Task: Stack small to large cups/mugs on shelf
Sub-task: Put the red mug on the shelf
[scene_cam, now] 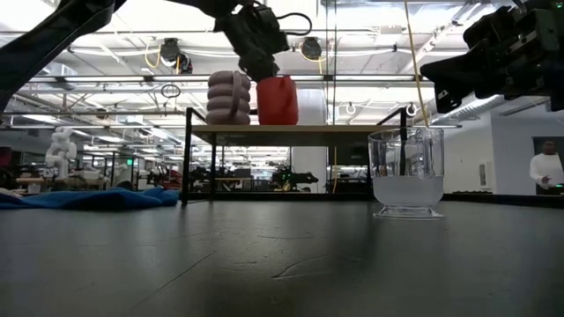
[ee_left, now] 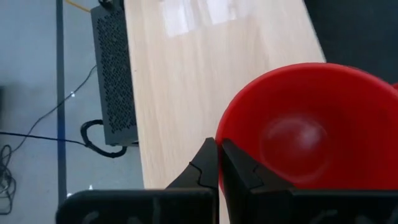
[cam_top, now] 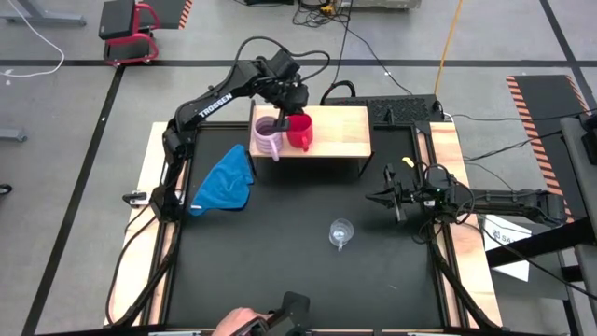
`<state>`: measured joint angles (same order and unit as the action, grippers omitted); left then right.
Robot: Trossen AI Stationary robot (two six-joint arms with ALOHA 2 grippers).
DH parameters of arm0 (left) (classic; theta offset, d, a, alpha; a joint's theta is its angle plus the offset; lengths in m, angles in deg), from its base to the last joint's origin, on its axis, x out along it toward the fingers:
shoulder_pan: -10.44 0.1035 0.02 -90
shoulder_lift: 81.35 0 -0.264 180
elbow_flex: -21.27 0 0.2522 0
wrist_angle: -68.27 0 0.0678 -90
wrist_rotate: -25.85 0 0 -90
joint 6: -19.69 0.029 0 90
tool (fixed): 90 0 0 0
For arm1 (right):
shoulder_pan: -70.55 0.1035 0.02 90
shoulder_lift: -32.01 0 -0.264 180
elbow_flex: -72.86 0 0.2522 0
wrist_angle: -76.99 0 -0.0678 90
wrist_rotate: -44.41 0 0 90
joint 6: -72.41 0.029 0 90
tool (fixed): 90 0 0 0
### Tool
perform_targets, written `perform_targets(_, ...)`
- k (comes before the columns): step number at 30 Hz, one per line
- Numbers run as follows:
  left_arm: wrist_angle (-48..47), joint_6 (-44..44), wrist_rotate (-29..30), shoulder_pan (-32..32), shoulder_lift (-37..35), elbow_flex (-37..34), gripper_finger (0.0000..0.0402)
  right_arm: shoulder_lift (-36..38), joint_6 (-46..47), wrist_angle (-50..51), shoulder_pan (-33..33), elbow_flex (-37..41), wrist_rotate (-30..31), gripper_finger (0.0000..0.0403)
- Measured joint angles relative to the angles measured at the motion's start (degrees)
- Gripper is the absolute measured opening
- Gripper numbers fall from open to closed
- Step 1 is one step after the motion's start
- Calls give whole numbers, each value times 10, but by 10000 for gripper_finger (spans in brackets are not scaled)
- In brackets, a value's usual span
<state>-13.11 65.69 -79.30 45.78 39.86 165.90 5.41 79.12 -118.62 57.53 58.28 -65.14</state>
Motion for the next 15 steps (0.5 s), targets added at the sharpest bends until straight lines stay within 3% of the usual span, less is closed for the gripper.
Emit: perform_targets(15,8,-6,35,-33,0,0,3,-2,-3,0,0,0,0,0)
